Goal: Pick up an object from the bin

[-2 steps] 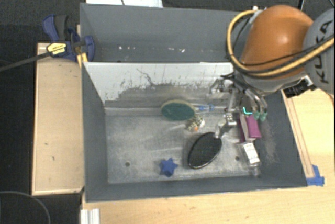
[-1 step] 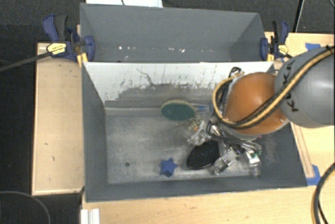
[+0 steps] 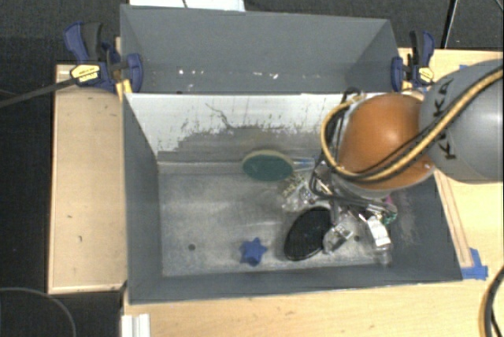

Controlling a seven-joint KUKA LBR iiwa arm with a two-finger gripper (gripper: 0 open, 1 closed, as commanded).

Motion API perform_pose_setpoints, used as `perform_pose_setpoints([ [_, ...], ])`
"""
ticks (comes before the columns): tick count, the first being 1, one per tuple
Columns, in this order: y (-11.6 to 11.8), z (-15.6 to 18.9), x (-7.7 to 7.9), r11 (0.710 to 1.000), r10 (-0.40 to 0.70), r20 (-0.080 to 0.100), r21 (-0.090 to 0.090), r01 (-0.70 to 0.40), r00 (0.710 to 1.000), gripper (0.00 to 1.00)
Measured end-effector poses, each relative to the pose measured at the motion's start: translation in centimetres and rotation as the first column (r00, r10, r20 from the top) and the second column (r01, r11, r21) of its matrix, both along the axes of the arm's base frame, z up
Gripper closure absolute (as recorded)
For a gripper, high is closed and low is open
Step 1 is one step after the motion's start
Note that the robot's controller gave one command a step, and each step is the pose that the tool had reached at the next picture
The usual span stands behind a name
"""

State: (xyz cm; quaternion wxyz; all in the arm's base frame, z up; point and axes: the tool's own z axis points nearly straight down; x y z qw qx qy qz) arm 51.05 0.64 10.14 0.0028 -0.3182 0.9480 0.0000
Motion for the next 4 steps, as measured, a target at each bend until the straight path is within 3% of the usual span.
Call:
perform_pose_setpoints([
  [1, -2.5, 1.4, 0.2, 0.984, 0.176, 0.001, -0.002, -0.176, 0.984, 0.00],
  [2, -2.8, -2.9, -0.2, 0.899, 0.438, 0.004, -0.003, -0.438, 0.899, 0.00],
  [3, -1.7, -2.8, -0.7, 0.761, 0.648, 0.007, -0.009, -0.648, 0.761, 0.00],
  [4, -1.7, -2.8, -0.7, 0.764, 0.645, 0.007, -0.009, -0.645, 0.764, 1.00],
])
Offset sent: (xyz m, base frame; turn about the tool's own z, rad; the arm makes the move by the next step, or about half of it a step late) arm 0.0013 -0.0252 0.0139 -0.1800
